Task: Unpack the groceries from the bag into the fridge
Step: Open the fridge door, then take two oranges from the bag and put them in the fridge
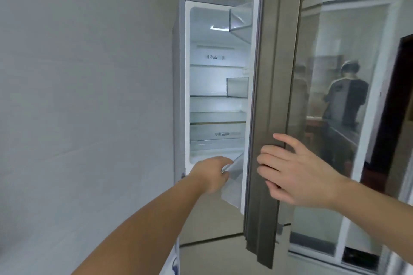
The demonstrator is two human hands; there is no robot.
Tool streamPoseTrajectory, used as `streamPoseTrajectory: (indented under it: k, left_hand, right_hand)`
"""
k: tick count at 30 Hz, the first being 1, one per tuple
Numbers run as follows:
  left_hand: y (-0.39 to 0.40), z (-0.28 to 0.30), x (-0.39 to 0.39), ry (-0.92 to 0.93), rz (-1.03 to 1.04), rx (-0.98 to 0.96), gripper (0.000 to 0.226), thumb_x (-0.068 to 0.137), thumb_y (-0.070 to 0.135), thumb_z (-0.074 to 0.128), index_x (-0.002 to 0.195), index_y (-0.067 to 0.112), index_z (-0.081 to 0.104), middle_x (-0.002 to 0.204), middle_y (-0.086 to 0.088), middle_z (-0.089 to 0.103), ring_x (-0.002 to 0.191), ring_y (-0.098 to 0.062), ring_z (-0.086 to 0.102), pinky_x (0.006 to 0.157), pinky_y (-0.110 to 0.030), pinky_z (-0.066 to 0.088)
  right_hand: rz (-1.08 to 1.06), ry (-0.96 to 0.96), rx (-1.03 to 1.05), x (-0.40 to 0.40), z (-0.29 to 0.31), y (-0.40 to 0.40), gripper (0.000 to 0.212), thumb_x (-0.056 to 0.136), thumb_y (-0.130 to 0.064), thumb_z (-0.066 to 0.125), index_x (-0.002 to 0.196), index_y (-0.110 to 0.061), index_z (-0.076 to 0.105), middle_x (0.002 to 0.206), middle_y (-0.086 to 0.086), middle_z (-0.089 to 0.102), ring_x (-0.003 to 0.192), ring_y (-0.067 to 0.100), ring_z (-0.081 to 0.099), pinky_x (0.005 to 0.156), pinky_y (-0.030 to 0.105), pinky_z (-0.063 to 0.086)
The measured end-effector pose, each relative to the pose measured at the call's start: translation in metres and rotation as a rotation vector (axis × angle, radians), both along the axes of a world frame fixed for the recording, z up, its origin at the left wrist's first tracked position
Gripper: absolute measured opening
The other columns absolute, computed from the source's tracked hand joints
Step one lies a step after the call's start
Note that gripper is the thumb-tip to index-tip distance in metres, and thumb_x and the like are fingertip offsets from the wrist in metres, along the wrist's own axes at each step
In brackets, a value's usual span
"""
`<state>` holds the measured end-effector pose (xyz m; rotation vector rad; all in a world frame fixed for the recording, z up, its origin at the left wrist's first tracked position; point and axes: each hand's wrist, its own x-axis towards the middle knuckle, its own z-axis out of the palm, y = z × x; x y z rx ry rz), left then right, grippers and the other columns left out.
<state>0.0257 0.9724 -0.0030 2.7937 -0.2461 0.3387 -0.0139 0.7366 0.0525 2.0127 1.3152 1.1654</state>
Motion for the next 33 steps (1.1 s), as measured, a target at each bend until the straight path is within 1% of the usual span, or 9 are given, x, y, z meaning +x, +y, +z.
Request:
streamPoseTrajectory:
  k: [4,11,15,18,22,24,26,30,33]
  left_hand:
    - [-0.042,-0.005,-0.007,0.079,-0.058,0.087,0.041,0.102,0.036,0.036,0.141,0.030,0.045,0.150,0.003,0.043,0.134,-0.023,0.042,0.112,-0.039,0.032]
    - [-0.117,-0.003,-0.026,0.134,-0.239,0.213,0.042,0.102,0.040,0.032,0.114,0.016,0.063,0.121,-0.003,0.061,0.114,-0.024,0.054,0.101,-0.041,0.040]
    - [-0.161,0.001,-0.031,0.131,-0.334,0.271,0.043,0.101,0.046,0.034,0.134,0.027,0.055,0.144,0.003,0.050,0.134,-0.020,0.042,0.113,-0.040,0.030]
    - [-0.191,0.000,-0.030,0.097,-0.421,0.271,0.040,0.099,0.046,0.039,0.134,0.031,0.052,0.145,0.006,0.048,0.134,-0.020,0.043,0.111,-0.040,0.032]
    - [-0.234,-0.001,-0.022,0.112,-0.495,0.319,0.045,0.097,0.043,0.042,0.141,0.032,0.043,0.148,0.004,0.044,0.135,-0.022,0.041,0.110,-0.043,0.035]
    - [-0.255,0.001,-0.016,0.128,-0.516,0.324,0.048,0.098,0.042,0.043,0.144,0.032,0.038,0.150,0.003,0.039,0.136,-0.023,0.039,0.111,-0.044,0.032]
    - [-0.274,0.002,-0.007,0.115,-0.545,0.306,0.048,0.097,0.040,0.045,0.144,0.032,0.039,0.146,0.002,0.043,0.132,-0.023,0.043,0.109,-0.043,0.035]
    - [-0.299,0.000,0.026,0.047,-0.563,0.292,0.045,0.094,0.035,0.049,0.138,0.033,0.045,0.135,0.004,0.053,0.120,-0.020,0.052,0.102,-0.042,0.040]
    - [-0.309,-0.006,0.061,-0.042,-0.552,0.290,0.042,0.092,0.029,0.051,0.134,0.033,0.048,0.130,0.005,0.056,0.117,-0.018,0.054,0.100,-0.041,0.041]
  right_hand:
    - [-0.108,0.013,0.025,-0.028,0.000,-0.057,0.026,0.084,-0.034,0.047,0.084,-0.025,0.071,0.093,-0.003,0.067,0.103,0.018,0.063,0.112,0.047,0.023]
    - [-0.292,-0.020,0.166,-0.064,-0.005,-0.158,0.024,0.082,-0.030,0.050,0.079,-0.020,0.071,0.089,0.000,0.063,0.101,0.020,0.057,0.110,0.047,0.027]
    - [-0.477,-0.027,0.256,-0.073,-0.007,-0.206,0.029,0.080,-0.031,0.045,0.076,-0.017,0.070,0.085,0.001,0.062,0.095,0.025,0.062,0.106,0.048,0.031]
    - [-0.648,-0.018,0.354,-0.076,-0.012,-0.232,0.033,0.078,-0.031,0.041,0.069,-0.014,0.067,0.077,0.002,0.059,0.087,0.027,0.064,0.104,0.049,0.031]
    - [-0.751,0.052,0.502,-0.076,-0.022,-0.251,0.010,0.070,-0.024,0.066,0.068,-0.015,0.068,0.076,0.000,0.058,0.079,0.025,0.064,0.100,0.049,0.030]
    - [-0.711,0.143,0.521,-0.072,-0.031,-0.252,0.006,0.071,-0.023,0.063,0.068,-0.018,0.065,0.074,-0.004,0.058,0.075,0.021,0.063,0.093,0.041,0.036]
    - [-0.701,0.270,0.495,-0.064,-0.039,-0.247,0.006,0.075,-0.024,0.060,0.076,-0.023,0.065,0.078,-0.007,0.059,0.076,0.017,0.063,0.083,0.033,0.043]
    - [-0.823,0.466,0.467,-0.031,-0.061,-0.242,0.030,0.093,-0.027,0.039,0.118,-0.023,0.055,0.112,-0.004,0.058,0.104,0.018,0.054,0.090,0.031,0.040]
    - [-0.889,0.535,0.514,-0.001,-0.070,-0.242,0.033,0.096,-0.026,0.038,0.127,-0.022,0.047,0.119,-0.001,0.055,0.108,0.020,0.051,0.086,0.034,0.039]
